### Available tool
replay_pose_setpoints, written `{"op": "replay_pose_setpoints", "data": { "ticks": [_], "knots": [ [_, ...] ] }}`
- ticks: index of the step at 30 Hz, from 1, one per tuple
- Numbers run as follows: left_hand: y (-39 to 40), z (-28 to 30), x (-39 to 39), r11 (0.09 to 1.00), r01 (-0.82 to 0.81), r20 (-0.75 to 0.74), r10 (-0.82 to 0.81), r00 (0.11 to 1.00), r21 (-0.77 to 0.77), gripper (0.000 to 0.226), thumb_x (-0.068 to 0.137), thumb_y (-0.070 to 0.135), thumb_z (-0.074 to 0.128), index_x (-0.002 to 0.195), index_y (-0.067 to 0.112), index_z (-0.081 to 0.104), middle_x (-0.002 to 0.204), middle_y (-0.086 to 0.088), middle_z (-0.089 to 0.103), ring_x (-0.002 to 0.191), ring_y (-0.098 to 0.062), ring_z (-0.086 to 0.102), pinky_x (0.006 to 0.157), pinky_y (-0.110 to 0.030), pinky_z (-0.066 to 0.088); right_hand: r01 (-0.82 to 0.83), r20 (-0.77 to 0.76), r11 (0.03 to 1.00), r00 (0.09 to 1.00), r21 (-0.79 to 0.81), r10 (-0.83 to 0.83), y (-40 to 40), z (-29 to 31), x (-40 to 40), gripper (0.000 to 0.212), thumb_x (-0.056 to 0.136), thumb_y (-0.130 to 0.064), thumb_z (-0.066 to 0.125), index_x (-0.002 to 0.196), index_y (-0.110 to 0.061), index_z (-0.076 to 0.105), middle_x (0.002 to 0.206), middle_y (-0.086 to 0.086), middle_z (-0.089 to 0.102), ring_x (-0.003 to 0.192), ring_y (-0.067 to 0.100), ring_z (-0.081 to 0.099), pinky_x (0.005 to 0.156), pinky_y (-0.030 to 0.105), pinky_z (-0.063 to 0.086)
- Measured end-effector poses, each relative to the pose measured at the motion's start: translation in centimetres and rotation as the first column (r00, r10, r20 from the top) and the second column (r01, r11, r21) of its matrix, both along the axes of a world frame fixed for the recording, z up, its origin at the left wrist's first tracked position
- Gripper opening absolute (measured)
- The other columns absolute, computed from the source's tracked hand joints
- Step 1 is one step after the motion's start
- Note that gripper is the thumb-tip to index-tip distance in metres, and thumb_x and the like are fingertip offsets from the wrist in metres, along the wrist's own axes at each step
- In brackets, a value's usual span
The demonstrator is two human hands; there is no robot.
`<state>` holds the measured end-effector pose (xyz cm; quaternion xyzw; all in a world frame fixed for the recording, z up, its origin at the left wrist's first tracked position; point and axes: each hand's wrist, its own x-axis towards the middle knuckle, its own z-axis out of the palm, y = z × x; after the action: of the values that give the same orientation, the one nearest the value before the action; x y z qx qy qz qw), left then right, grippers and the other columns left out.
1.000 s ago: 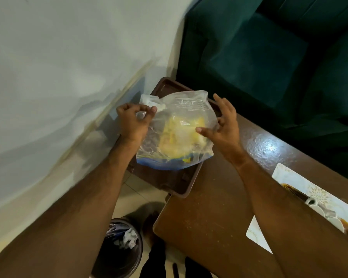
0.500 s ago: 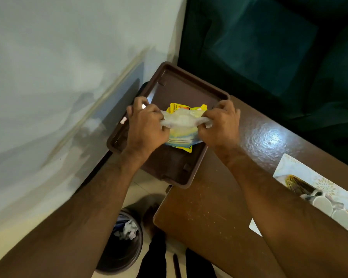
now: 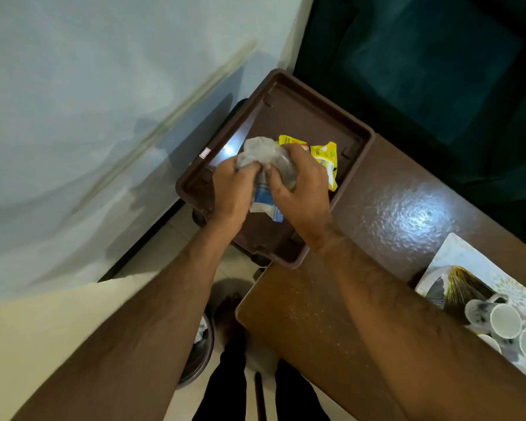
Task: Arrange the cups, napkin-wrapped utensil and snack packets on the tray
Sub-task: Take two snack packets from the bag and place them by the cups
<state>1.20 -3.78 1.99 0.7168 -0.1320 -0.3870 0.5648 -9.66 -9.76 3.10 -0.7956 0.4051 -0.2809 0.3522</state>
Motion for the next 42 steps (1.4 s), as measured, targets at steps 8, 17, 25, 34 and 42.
{"op": "replay_pose_setpoints", "data": {
  "ticks": [8,17,25,34,42],
  "knots": [
    [5.4,-1.1,0.8,0.978,-0.139,-0.152,0.116,0.982,-0.155,0.024,0.083,0.008,0.058,0.101,0.018,0.071,0.087,0.007,0.075,0.085,-0.013,0.075,0.069,-0.026,0.06,-0.307,0.029,0.952,0.951,-0.008,0.307,4.0,-1.7,0.2,0.052,0.084,-0.017,0.079,0.128,0.002,0.057,0.12,0.014,0.062,0.109,0.024,0.06,0.091,0.035,0.053],
    [12.7,-3.9,-0.1,0.902,-0.307,-0.004,0.321,0.947,-0.304,0.027,0.089,0.009,0.055,0.114,0.013,0.064,0.1,0.01,0.074,0.093,-0.01,0.073,0.071,-0.019,0.058,-0.451,-0.053,0.893,0.892,-0.003,0.45,10.0,-2.8,2.0,0.066,0.076,-0.015,0.085,0.134,-0.004,0.055,0.129,0.012,0.064,0.117,0.024,0.06,0.099,0.028,0.048],
    [23.9,-6.5,2.1,0.873,-0.417,0.122,0.456,0.881,-0.253,0.021,0.086,0.001,0.051,0.095,0.017,0.062,0.085,0.013,0.067,0.082,-0.012,0.061,0.073,-0.026,0.052,-0.528,-0.029,0.838,0.844,0.138,0.536,20.7,-6.1,5.8,0.061,0.077,-0.007,0.081,0.133,-0.012,0.057,0.129,0.011,0.064,0.122,0.024,0.061,0.105,0.037,0.053],
    [35.3,-12.0,2.4,0.883,-0.468,0.033,0.469,0.882,-0.035,0.017,0.087,0.011,0.051,0.1,0.007,0.061,0.09,-0.002,0.066,0.082,-0.013,0.065,0.071,-0.024,0.057,-0.618,-0.125,0.711,0.719,0.337,0.684,30.5,-13.2,7.0,0.071,0.083,-0.017,0.079,0.143,-0.024,0.042,0.14,0.007,0.055,0.131,0.023,0.053,0.106,0.039,0.053],
    [42.2,-19.1,0.4,0.826,-0.484,-0.149,0.538,0.83,0.29,0.023,0.098,0.013,0.054,0.116,0.003,0.066,0.106,-0.016,0.072,0.092,-0.021,0.068,0.077,-0.028,0.055,-0.646,-0.299,0.633,0.56,0.426,0.772,36.5,-22.1,5.2,0.075,0.082,-0.02,0.081,0.145,-0.021,0.039,0.146,0.011,0.053,0.134,0.032,0.052,0.107,0.049,0.052]
  ]
}}
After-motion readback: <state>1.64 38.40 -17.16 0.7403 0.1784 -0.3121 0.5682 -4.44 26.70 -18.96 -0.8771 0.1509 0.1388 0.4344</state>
